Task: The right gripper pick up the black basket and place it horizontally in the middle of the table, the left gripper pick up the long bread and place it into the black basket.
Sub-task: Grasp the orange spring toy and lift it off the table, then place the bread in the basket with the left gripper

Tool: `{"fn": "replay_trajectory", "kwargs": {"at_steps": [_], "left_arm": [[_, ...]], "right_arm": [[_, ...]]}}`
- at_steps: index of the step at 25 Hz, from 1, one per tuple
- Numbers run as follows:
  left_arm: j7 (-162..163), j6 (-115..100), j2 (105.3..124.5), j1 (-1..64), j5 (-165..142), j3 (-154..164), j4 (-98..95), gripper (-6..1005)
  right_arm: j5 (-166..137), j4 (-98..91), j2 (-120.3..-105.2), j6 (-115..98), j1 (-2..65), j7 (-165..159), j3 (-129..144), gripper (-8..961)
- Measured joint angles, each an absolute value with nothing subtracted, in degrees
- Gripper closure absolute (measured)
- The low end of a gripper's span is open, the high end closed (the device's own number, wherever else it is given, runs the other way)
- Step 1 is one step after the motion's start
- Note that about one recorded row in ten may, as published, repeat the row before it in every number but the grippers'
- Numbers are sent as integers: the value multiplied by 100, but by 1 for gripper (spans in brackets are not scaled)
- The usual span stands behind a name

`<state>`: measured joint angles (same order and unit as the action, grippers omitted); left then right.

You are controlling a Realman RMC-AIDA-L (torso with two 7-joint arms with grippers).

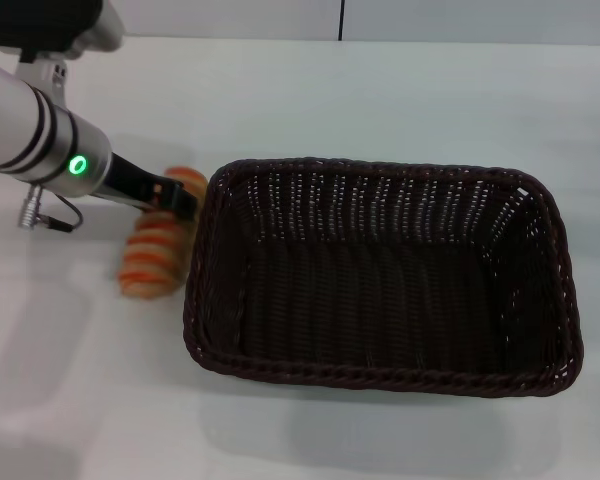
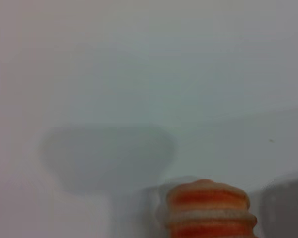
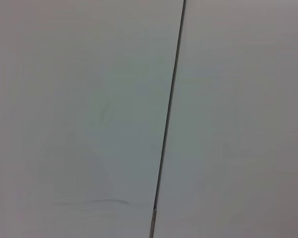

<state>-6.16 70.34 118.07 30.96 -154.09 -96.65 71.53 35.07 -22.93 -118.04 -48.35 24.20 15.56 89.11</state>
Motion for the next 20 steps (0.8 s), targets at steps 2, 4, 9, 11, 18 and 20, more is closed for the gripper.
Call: {"fn": "replay_trajectory", "kwargs": {"at_steps": [2,4,9,11,18,20], "left_arm": [[-615,6990,11806,3084,-15572,-9715,7220,417],[-643,6928,11804,3100,-15755,-9901,7310,428],[-1153,6914,11798,3440,-15723,-10595,7493,459],[-1314,7023,11802,3620,-15549,-10594,7940,478],[-1411,7735,11833,4023,-14794,-10159,8897,538],[-1331,7967,11839,4129,-14417,-9802,9090,555]], "right_arm": [[3507,-2293,-11804,-4835,2411,1556,8911,135],[3507,-2293,-11804,-4835,2407,1556,8911,135],[3507,-2277,-11802,-4834,2420,1555,8911,135],[3507,-2281,-11796,-4834,2424,1556,8911,135],[3507,-2273,-11794,-4834,2429,1556,8891,134],[3507,-2266,-11794,-4834,2429,1549,8881,134]]}}
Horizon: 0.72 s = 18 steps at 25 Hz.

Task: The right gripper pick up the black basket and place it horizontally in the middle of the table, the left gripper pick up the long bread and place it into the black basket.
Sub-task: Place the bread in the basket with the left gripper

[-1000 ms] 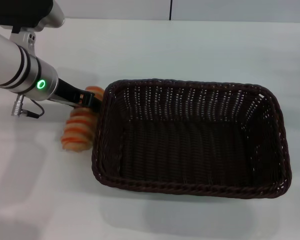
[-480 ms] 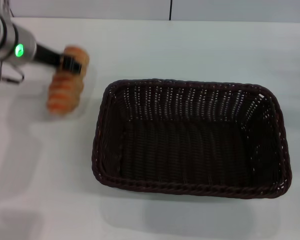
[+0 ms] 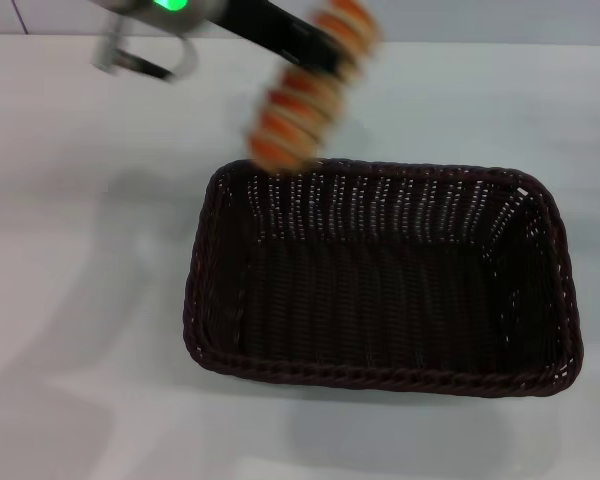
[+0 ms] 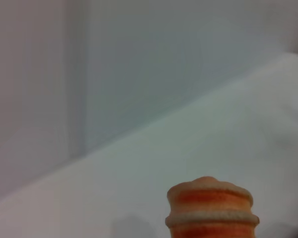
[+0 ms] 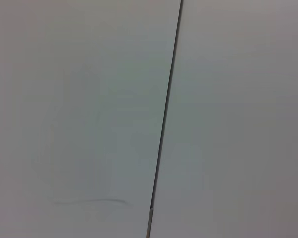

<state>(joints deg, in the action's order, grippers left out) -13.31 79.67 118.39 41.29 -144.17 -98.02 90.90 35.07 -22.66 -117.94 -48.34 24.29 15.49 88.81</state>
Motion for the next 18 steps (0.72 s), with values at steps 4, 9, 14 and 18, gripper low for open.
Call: {"fn": "replay_trajectory", "kwargs": {"at_steps": [4,9,14,18], "left_arm": [[-1124,8146,11847,4214,-13753,-9126,9187,593],[-838,7988,11862,4094,-13531,-8469,9100,586],[-780,7873,11855,3860,-13510,-8431,9104,502],[-791,7820,11846,3743,-13532,-8464,9105,435]], "right_arm": [[3507,-2271,-11781,-4833,2428,1528,8867,135],[3507,-2293,-11768,-4833,2426,1525,8886,136],[3507,-2321,-11762,-4836,2425,1543,8898,136],[3507,-2332,-11759,-4838,2425,1557,8899,136]]}}
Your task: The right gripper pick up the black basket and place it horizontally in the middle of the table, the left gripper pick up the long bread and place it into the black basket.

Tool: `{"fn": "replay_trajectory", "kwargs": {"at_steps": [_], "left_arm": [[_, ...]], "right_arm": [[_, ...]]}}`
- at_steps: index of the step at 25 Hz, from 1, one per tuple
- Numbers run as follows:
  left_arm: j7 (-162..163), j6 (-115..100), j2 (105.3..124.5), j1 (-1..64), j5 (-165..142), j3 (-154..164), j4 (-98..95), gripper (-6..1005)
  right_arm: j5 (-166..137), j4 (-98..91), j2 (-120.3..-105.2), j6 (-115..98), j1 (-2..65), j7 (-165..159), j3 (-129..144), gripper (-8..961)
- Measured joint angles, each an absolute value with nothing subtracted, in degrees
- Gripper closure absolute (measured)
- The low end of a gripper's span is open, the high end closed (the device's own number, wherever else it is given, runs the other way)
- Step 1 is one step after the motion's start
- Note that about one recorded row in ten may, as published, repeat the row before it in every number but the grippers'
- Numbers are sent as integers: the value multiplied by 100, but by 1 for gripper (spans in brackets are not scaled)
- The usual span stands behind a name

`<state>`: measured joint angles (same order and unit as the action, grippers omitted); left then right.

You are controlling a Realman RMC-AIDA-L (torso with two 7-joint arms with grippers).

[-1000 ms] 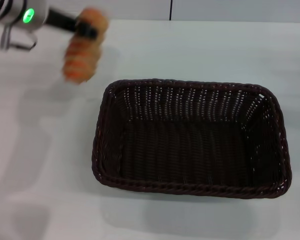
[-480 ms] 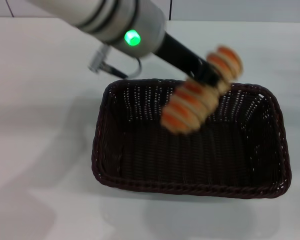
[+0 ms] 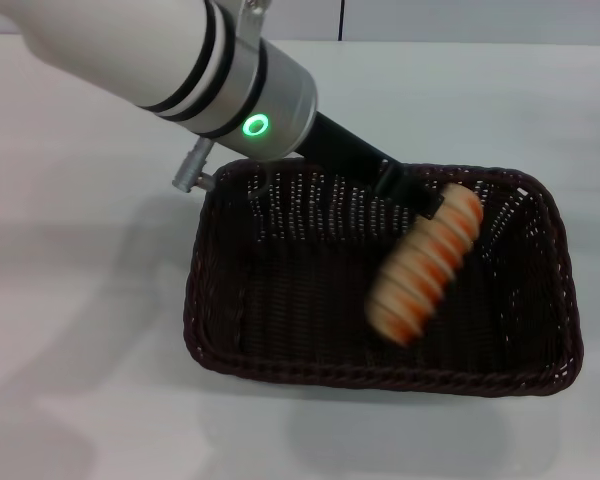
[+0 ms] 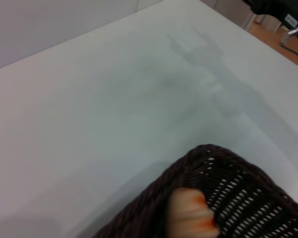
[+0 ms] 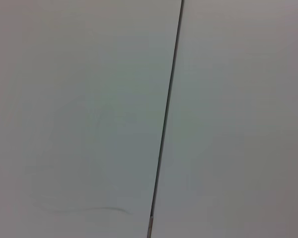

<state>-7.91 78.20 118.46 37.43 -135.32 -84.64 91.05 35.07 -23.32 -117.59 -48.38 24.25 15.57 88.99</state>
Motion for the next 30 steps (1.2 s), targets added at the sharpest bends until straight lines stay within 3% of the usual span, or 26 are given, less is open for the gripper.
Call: {"fn": "replay_trajectory", "kwargs": {"at_steps": [5,10,17,23,30], "left_arm": [[-814,7189,11825,3414,-14393,-8499,9100,203],[-840,4355,11826,2358,-15111,-8529,8973,126],[-876,-202,11810,1271,-15090,-8305,7659,129],[-105,-3755,11812,1241,-15147,-7641,5590,128],[1869,-6638,11815,1983,-15162,-7426,2711,128]], "right_arm": [[3507,-2336,-11759,-4848,2436,1558,8866,135],[3507,-2337,-11760,-5016,2458,1526,8857,135],[3507,-2256,-11724,-5070,2602,1519,8858,135],[3508,-2223,-11713,-5070,2753,1516,8859,135],[3507,-2223,-11716,-5139,2841,1505,8864,135]]}}
